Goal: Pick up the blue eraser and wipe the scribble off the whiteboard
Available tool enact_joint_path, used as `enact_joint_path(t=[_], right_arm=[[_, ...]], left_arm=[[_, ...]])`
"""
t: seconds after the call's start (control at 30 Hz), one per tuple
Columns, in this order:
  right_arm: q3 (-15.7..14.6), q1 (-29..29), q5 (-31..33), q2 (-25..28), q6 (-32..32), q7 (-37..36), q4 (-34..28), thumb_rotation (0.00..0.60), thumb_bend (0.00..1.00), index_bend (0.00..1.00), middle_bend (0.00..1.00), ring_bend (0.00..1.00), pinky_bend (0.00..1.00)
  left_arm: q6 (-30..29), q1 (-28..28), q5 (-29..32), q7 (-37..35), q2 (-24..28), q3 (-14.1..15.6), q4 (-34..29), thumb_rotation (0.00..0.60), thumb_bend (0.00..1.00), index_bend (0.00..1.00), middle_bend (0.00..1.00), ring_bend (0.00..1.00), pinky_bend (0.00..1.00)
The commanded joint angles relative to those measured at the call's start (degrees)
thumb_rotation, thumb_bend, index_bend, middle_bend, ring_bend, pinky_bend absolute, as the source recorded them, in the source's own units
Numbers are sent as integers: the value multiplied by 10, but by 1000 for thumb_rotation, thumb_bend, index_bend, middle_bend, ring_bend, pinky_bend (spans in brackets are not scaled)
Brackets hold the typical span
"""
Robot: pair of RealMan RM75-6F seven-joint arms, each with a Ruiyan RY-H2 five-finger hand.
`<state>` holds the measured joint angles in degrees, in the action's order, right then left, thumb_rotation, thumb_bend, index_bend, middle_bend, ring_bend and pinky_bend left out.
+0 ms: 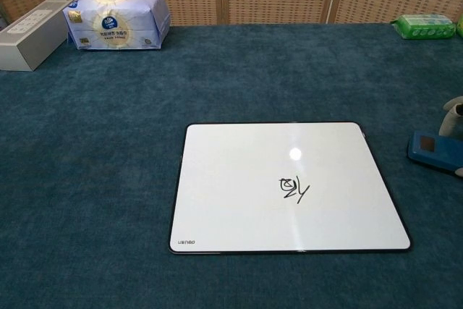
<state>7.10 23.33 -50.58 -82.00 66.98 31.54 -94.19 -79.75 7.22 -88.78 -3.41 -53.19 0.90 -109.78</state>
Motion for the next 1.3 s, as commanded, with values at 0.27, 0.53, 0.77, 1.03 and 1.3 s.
enact_joint_path(t=[0.27,0.53,0.77,1.03,1.3], right_arm=[[4,0,-52,26,-7,-57,-43,600,221,575,213,86,198],[-5,10,-136,46,-37,-126,-84,600,229,608,244,106,200],[-16,32,-205,46,-75,-174,-81,600,226,608,244,106,199],[-22,83,-305,19,-130,-259,-30,600,217,609,245,96,195],[-24,122,-371,-8,-143,-325,19,600,209,610,245,82,187]], left_arm=[[-4,-1,1,5,3,-2,-3,600,429,341,285,225,83],[-10,-3,3,16,10,-4,-14,600,428,341,285,225,83],[-14,-6,5,25,15,-3,-22,600,428,341,285,225,83],[-16,-9,10,33,19,-3,-30,600,428,341,285,225,83],[-19,-14,16,39,23,-2,-35,600,429,341,285,225,83]])
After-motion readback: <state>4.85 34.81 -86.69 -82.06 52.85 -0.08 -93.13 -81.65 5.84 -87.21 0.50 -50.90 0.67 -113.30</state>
